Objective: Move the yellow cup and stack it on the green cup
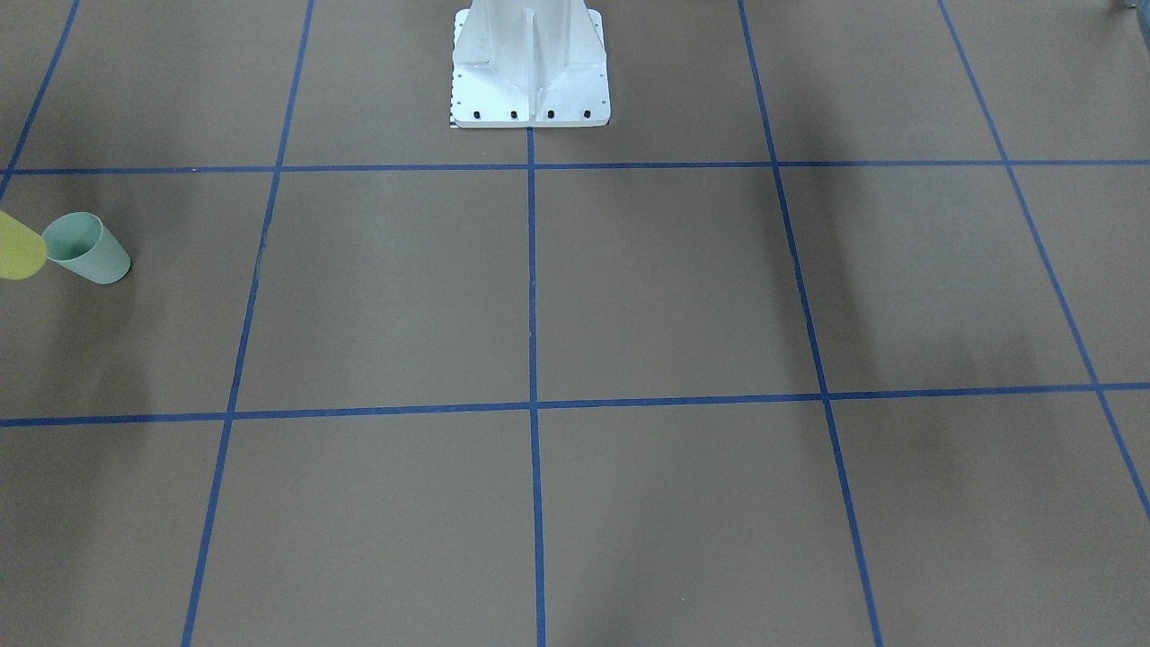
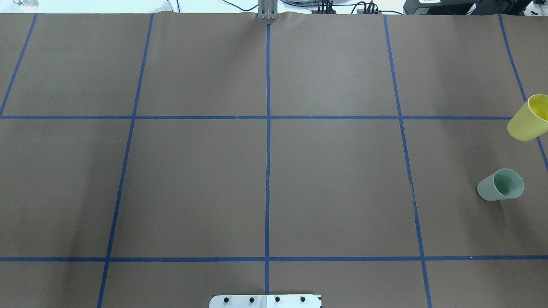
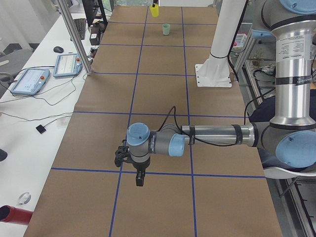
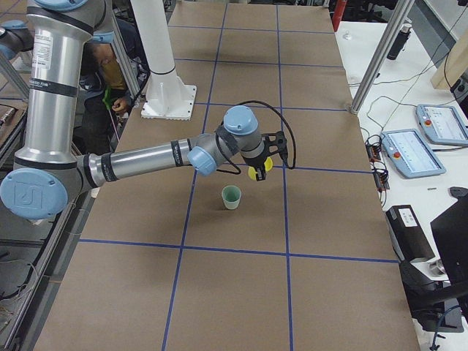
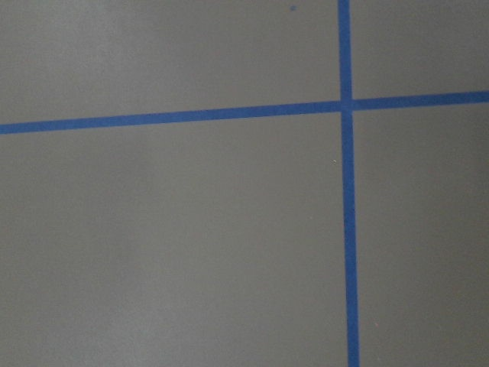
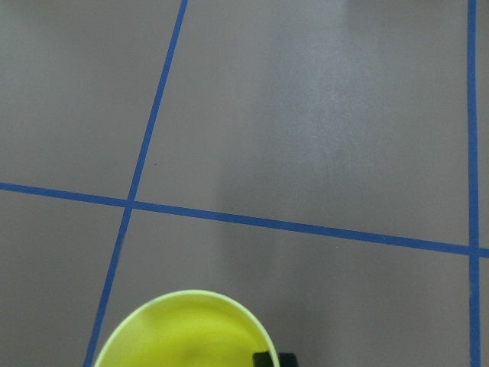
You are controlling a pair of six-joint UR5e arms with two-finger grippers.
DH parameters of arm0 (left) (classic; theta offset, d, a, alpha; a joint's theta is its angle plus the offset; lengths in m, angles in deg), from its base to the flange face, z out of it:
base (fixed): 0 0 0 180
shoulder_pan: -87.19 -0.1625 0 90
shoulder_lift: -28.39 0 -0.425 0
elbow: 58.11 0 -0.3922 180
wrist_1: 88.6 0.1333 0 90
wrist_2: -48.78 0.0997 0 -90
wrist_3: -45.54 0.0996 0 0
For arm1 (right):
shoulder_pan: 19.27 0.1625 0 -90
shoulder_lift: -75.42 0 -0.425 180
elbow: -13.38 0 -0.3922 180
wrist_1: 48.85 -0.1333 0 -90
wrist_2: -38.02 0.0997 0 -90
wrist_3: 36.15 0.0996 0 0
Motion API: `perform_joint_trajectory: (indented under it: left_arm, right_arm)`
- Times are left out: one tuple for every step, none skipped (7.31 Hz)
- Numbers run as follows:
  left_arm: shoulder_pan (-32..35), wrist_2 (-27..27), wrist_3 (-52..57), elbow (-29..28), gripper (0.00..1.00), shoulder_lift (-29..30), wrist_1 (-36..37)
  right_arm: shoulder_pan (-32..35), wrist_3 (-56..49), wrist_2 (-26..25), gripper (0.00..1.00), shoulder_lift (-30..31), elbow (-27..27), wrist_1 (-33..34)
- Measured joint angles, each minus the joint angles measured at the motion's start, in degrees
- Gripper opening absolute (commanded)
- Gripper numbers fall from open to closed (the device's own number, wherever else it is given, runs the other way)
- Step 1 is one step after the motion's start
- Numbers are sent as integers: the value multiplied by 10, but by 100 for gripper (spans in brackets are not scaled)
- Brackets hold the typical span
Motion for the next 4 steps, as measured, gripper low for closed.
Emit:
perform_joint_trajectory:
  left_arm:
    - [0,-3,-1,4,100,0,0]
    - [0,-4,-1,5,100,1,0]
    - [0,-4,-2,6,100,2,0]
    - [0,-4,-2,6,100,3,-1]
  right_arm:
    - [-12,23,0,0,22,0,-36]
    - [-18,36,-2,0,56,-1,-86]
    - [-22,42,-8,0,94,-1,-135]
    - [-25,44,-17,0,124,-1,-173]
